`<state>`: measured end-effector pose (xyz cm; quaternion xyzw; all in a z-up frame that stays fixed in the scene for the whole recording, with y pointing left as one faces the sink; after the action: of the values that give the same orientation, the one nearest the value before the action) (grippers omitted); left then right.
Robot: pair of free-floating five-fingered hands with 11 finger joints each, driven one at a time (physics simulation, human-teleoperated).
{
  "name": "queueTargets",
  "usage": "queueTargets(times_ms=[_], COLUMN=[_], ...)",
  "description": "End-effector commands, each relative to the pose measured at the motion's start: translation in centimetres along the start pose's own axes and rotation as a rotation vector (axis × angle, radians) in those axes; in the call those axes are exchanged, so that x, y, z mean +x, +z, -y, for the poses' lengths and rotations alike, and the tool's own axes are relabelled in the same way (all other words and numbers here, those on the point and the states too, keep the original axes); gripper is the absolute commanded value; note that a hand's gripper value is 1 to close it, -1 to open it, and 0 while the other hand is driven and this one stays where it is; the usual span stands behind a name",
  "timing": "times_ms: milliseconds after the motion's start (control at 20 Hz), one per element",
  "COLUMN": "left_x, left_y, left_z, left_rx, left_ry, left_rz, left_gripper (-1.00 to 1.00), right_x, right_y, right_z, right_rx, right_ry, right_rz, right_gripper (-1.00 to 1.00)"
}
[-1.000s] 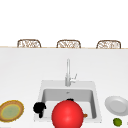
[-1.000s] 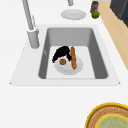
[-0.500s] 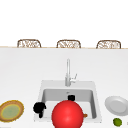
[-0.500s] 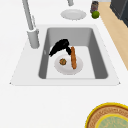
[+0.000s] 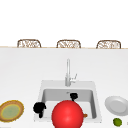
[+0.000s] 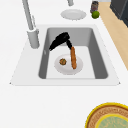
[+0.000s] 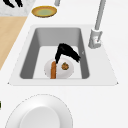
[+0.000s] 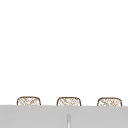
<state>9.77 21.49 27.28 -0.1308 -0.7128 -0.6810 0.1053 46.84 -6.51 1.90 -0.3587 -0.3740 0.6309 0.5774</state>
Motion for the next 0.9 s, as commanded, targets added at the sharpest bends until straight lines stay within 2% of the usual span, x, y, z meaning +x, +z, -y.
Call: queueTargets(times_ms=[0, 250, 400, 850], left_x=[0.0, 0.0, 0.0, 0.0], left_y=[0.0, 0.0, 0.0, 0.0], left_z=[0.0, 0.0, 0.0, 0.0], left_rx=[0.0, 0.0, 0.0, 0.0], left_ry=[0.0, 0.0, 0.0, 0.0], left_rz=[0.0, 0.0, 0.0, 0.0], left_gripper=[0.0, 0.0, 0.0, 0.0], right_x=[-0.7, -2.3, -3.3, -7.3], right_y=[1.6, 3.6, 5.2, 9.2], right_z=[0.2, 2.0, 1.6, 1.5], right_rx=[0.009, -0.024, -0.031, -0.058], right_ry=[0.01, 0.004, -0.02, -0.046], right_rz=[0.058, 0.095, 0.122, 0.182], right_gripper=[-1.0, -1.0, -1.0, -1.0])
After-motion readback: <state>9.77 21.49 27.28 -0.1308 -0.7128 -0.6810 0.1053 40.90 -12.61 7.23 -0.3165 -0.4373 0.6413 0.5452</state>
